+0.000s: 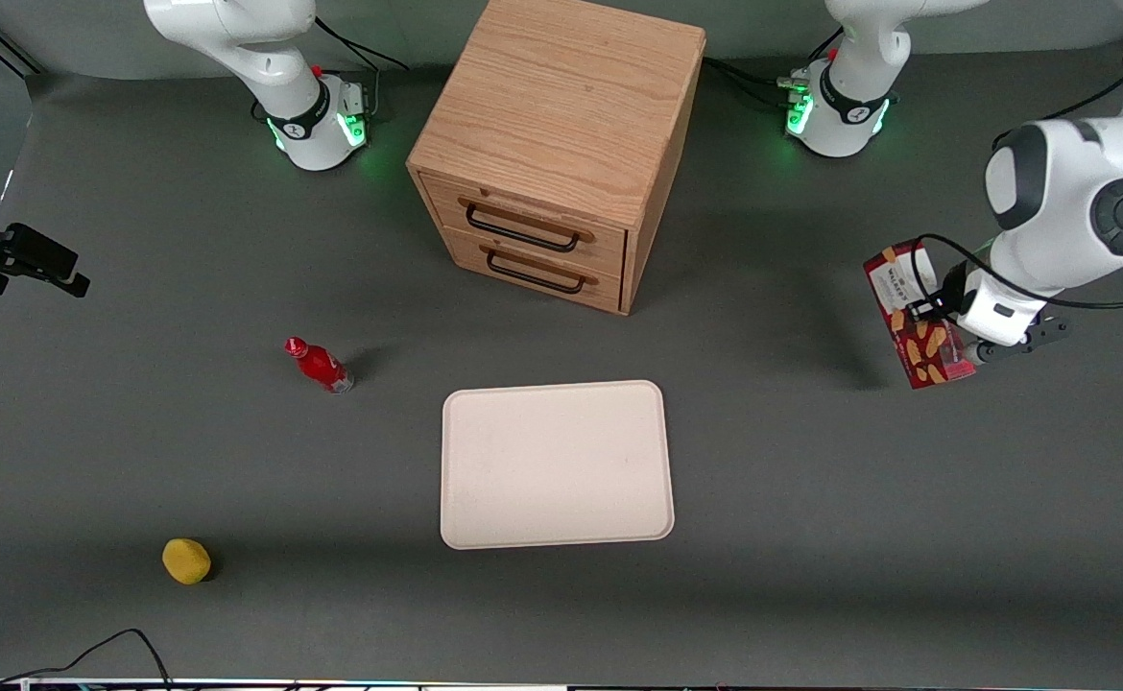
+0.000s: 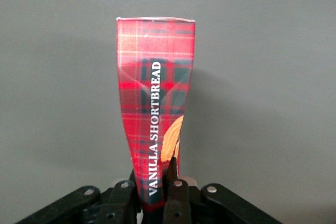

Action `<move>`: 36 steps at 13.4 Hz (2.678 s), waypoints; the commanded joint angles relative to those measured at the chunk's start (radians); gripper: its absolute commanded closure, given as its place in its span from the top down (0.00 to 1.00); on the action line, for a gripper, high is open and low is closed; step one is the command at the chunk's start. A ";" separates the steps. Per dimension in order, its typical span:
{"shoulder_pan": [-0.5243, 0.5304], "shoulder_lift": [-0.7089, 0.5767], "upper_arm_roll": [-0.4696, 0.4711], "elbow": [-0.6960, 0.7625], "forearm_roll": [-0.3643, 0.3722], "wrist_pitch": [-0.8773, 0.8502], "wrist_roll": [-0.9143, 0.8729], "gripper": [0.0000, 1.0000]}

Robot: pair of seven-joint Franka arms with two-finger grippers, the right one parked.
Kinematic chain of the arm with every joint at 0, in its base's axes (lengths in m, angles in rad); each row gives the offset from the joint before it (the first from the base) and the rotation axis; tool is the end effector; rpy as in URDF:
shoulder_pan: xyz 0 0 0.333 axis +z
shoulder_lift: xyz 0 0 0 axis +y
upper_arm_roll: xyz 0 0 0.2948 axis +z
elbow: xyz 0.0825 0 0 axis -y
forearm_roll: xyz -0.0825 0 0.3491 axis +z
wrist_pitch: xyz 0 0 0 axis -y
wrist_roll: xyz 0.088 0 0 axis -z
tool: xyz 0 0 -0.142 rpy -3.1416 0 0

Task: Place red cookie box on tray
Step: 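Carry the held cookie box over to the cream tray, then lower the cookie box onto the tray's corner area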

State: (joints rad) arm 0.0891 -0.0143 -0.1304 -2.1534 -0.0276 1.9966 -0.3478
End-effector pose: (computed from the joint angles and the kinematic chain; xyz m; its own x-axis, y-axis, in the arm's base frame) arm 0.4833 -0.0226 0.3575 0.9392 0.3132 -0.1410 0.3124 -0.9495 -0.0284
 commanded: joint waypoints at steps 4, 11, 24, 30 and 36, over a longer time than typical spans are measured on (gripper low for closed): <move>-0.029 0.039 -0.176 0.337 -0.006 -0.268 -0.206 0.12; -0.113 0.365 -0.400 0.732 0.044 -0.256 -0.699 0.15; -0.413 0.862 -0.388 1.003 0.515 0.017 -0.981 0.15; -0.445 0.948 -0.328 0.983 0.610 0.116 -1.033 0.17; -0.445 0.984 -0.324 0.971 0.649 0.176 -1.040 0.30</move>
State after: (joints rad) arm -0.3374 0.9550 -0.4703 -1.1975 0.5975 2.1473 -1.3574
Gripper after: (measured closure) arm 0.797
